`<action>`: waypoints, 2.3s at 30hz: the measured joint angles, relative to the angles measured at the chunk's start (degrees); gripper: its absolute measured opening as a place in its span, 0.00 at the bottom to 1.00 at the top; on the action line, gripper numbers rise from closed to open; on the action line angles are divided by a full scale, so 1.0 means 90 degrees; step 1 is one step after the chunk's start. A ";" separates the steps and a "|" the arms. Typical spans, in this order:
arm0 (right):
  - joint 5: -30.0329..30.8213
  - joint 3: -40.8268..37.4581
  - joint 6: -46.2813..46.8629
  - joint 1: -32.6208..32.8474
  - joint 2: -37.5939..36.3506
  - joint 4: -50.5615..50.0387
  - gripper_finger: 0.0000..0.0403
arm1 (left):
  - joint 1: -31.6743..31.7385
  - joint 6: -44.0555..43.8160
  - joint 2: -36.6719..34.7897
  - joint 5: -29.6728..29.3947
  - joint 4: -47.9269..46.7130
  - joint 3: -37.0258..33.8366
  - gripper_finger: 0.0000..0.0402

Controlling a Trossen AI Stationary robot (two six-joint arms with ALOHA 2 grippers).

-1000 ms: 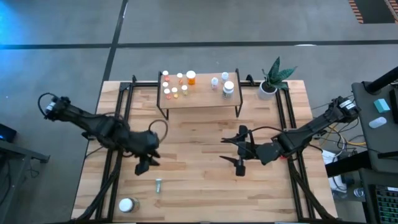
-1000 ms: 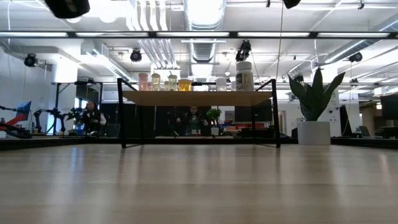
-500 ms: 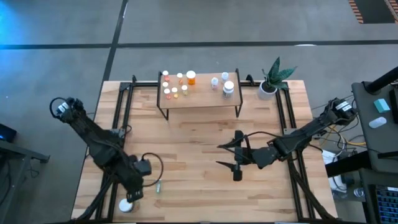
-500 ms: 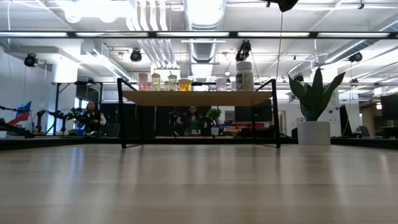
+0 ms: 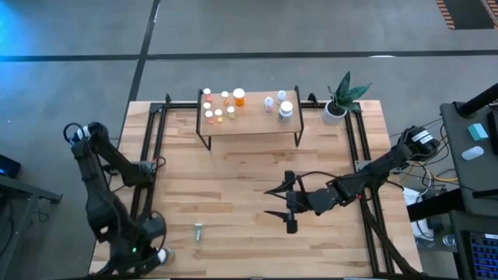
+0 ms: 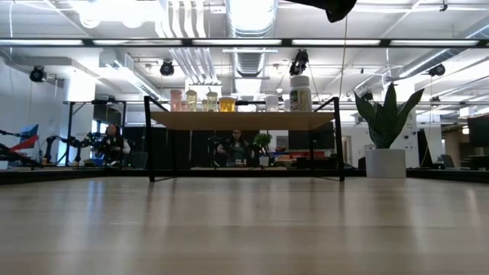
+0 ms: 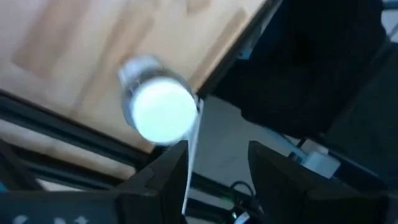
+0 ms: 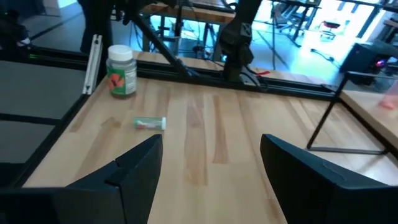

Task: Pick and place medicine bottles onto shelf by color
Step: Put the green pill bottle on the shelf

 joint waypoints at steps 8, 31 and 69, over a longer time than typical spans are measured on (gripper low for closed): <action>-0.0035 -0.0001 0.0101 0.0000 0.0036 0.0032 0.65 | -0.0431 -0.0487 0.0605 0.0004 0.0483 0.0001 0.37; -0.0034 -0.0002 0.0338 0.0044 0.0036 0.0027 0.65 | -0.0741 -0.0543 0.0701 -0.0983 -0.1385 0.0935 0.37; -0.0030 -0.0004 0.0338 0.0070 0.0034 0.0024 0.65 | -0.0420 0.0148 0.1335 0.0036 -0.0301 -0.0029 0.90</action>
